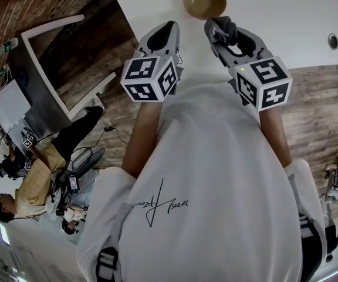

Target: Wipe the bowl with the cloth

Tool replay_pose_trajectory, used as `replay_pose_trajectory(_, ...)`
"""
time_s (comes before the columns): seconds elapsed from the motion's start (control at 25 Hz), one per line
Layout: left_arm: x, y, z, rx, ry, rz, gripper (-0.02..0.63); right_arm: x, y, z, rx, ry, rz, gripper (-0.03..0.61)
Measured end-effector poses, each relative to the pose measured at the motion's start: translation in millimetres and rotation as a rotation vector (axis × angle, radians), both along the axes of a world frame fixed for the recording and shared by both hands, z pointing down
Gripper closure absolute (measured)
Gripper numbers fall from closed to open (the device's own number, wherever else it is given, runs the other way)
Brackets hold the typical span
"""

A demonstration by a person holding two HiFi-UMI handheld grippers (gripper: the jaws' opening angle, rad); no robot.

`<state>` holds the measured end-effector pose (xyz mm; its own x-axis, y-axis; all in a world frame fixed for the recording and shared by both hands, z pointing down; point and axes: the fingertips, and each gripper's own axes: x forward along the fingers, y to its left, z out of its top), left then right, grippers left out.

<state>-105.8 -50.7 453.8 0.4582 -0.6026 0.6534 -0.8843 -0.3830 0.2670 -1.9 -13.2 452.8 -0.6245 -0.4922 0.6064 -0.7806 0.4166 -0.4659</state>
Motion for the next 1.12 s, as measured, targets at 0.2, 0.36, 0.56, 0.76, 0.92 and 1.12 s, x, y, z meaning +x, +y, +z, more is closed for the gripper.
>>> replay_pose_trajectory(0.2,1.6,-16.1,9.7,-0.017,0.001,-0.019,0.591,-5.5,-5.9,6.2,-0.021,0.0,-0.018,0.397)
replay_pose_trajectory(0.36,-4.9,-31.3,18.0,-0.018,-0.024,-0.072,0.581,-10.6,-15.4,19.8,-0.056,-0.008,-0.017,0.397)
replay_pose_trajectory(0.56,3.3,-36.4,29.3,-0.039,-0.012,-0.056,0.58,-13.5,-14.5,27.4,-0.071,-0.006,-0.04,0.397)
replay_pose_trajectory(0.76,14.5,-42.0,38.3,-0.055,-0.008,-0.038,0.563,-11.0,-9.8,32.2,-0.089,-0.001,-0.062,0.397)
replay_pose_trajectory(0.92,20.9,-50.1,44.4,-0.067,0.001,-0.025,0.541,-9.9,-10.6,32.4,-0.103,-0.004,-0.068,0.397)
replay_pose_trajectory(1.12,26.8,-59.4,51.2,-0.077,0.0,-0.004,0.54,-10.4,-13.9,33.0,-0.116,-0.015,-0.067,0.397)
